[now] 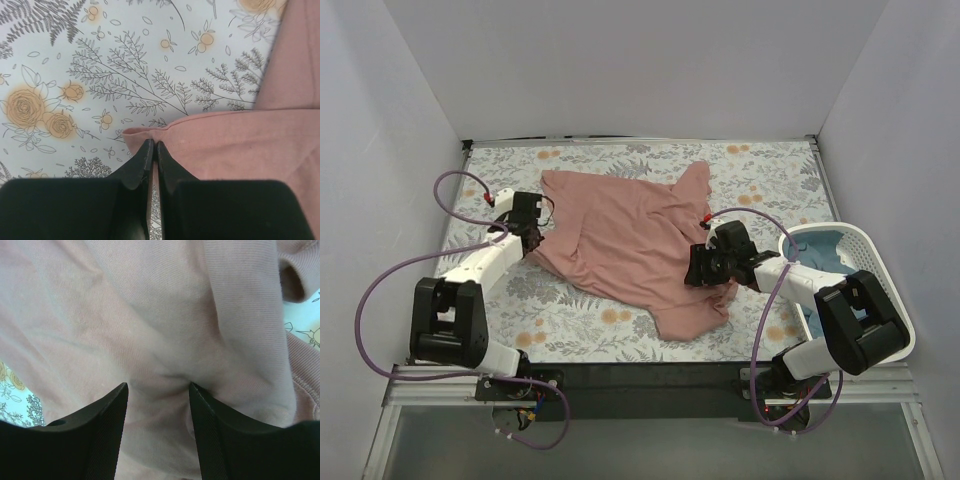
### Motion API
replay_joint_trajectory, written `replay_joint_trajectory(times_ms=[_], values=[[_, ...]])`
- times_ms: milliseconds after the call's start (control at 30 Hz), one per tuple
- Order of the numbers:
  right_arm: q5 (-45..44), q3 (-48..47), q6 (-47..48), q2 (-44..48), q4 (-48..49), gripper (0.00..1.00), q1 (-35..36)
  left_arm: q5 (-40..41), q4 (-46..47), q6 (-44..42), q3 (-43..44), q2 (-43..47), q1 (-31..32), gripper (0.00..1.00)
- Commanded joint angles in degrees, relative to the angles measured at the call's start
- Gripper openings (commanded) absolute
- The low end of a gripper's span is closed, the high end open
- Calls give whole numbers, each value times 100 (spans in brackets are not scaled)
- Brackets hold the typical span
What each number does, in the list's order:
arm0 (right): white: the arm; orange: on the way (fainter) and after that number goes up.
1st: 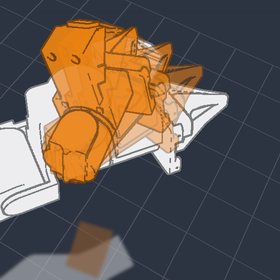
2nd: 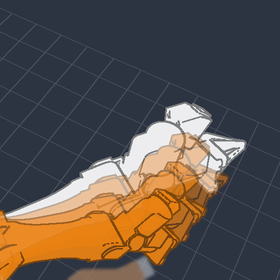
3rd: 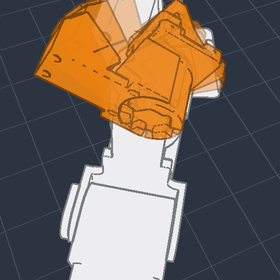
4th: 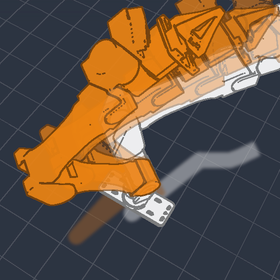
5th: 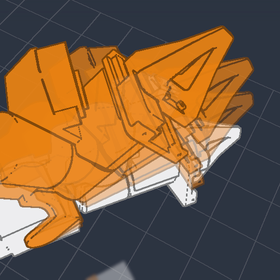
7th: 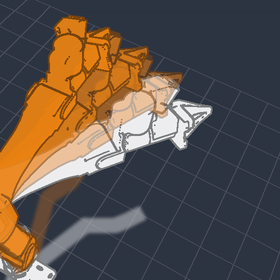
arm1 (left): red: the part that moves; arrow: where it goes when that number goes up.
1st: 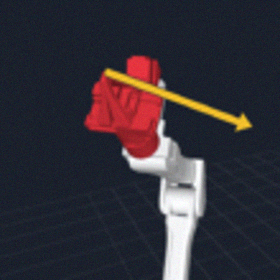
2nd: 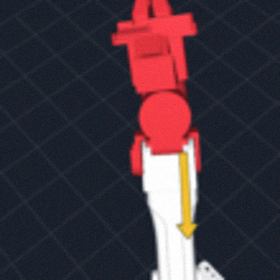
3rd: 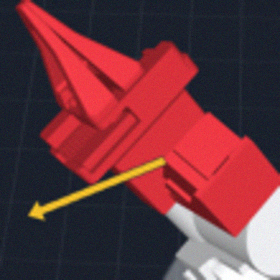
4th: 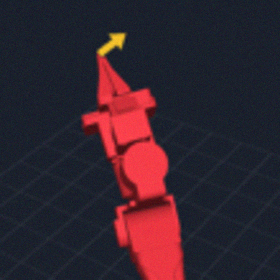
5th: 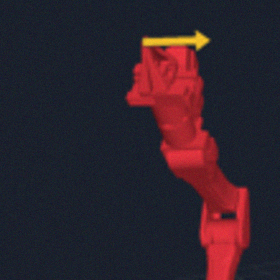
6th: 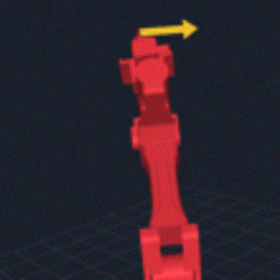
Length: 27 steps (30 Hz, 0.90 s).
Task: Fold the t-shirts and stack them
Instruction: Flatten the tshirt out
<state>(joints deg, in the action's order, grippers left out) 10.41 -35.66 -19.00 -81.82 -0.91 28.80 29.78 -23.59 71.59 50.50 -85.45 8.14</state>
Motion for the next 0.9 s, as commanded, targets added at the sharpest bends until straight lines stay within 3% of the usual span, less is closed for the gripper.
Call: replay_joint_trajectory(times_ms=[0,300,500,633,867], values=[[-277,165,20,-211,-270,60,21,327,-303,162,48,616,-85,0],[-268,147,28,-238,-261,61,21,538,-831,557,-725,2303,-365,0],[-84,-54,125,-256,-313,61,21,29,-980,1567,-1762,3604,-568,1],[110,-572,396,103,-577,61,21,-139,-911,1692,-1877,3614,-568,1],[-786,-1935,801,9,-990,60,-462,72,-620,1200,-1772,3351,-568,2]])
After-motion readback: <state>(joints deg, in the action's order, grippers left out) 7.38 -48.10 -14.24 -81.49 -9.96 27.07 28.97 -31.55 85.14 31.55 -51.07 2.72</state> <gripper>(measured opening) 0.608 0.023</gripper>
